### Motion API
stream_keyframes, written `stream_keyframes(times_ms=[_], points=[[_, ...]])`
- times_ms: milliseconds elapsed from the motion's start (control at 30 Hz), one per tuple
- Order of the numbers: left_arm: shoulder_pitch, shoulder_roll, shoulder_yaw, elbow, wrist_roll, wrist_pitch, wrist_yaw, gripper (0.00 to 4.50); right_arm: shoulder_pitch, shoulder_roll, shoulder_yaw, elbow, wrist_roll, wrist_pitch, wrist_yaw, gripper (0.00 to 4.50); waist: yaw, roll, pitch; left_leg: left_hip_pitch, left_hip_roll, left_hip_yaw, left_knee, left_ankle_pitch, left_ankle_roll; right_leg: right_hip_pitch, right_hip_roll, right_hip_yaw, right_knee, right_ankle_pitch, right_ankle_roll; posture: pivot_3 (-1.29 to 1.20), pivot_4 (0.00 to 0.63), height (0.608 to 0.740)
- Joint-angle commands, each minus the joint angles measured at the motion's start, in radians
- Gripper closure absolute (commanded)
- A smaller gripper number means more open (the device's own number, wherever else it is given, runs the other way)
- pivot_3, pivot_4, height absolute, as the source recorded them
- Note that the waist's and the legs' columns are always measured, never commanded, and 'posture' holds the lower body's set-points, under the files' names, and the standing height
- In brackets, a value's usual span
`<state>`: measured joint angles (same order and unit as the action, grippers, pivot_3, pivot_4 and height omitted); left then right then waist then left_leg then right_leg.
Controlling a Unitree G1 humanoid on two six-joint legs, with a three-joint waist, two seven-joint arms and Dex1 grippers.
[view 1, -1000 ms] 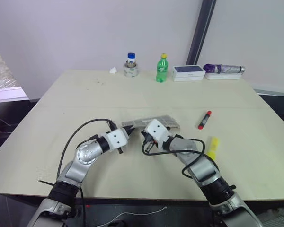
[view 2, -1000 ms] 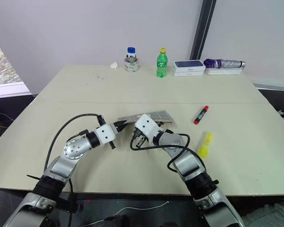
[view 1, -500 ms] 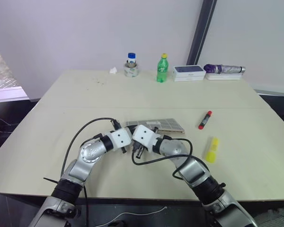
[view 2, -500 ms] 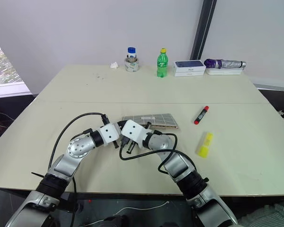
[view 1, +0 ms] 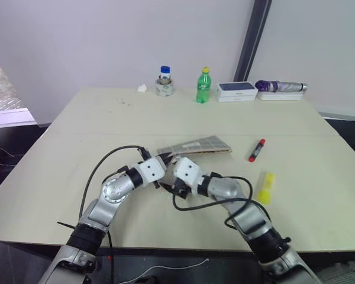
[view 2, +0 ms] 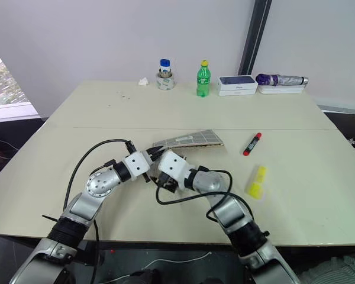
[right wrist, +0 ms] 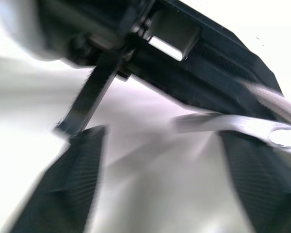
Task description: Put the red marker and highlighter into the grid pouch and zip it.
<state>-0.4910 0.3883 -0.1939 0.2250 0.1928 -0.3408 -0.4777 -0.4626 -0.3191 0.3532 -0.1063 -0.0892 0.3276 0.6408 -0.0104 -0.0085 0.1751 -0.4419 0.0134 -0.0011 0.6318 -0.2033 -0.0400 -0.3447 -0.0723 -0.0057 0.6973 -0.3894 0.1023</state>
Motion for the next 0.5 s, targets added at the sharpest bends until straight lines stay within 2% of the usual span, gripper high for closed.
stream_keyframes(times_ms=[33,267,367,500], points=[[-0.01,0.007,0.029,-0.028,-0.002,-0.02,0.03,4.5,0.045,-0.062,-0.063,-0.103,0.025,0.014,0.023,0.08,-0.001,0.0,0.0,0.0,0.0,0.0,0.0,0.0,0.0,0.0,0.0,0.0,0.0,0.0,0.0,0.0,0.15,0.74],[-0.009,0.03,0.041,-0.017,0.01,-0.024,0.054,4.5,0.192,-0.175,-0.212,-0.258,0.108,0.1,0.043,0.08,-0.001,0.0,0.0,0.0,0.0,0.0,-0.001,0.0,0.0,0.0,0.0,0.0,0.0,0.0,0.0,0.0,0.15,0.74],[-0.002,0.04,0.044,-0.015,0.008,-0.024,0.057,4.5,0.23,-0.139,-0.387,-0.299,0.233,0.164,-0.01,0.08,0.0,-0.001,0.0,0.0,0.0,0.0,-0.001,0.0,0.0,0.001,0.0,0.0,-0.001,0.0,0.0,0.0,0.15,0.74],[0.014,0.049,0.043,-0.017,0.006,-0.027,0.06,4.5,0.284,-0.109,-0.534,-0.309,0.274,0.169,-0.106,0.08,0.002,-0.001,0.0,0.001,0.0,-0.001,0.0,0.0,0.0,0.002,0.0,0.0,-0.001,0.0,0.0,0.0,0.15,0.74]])
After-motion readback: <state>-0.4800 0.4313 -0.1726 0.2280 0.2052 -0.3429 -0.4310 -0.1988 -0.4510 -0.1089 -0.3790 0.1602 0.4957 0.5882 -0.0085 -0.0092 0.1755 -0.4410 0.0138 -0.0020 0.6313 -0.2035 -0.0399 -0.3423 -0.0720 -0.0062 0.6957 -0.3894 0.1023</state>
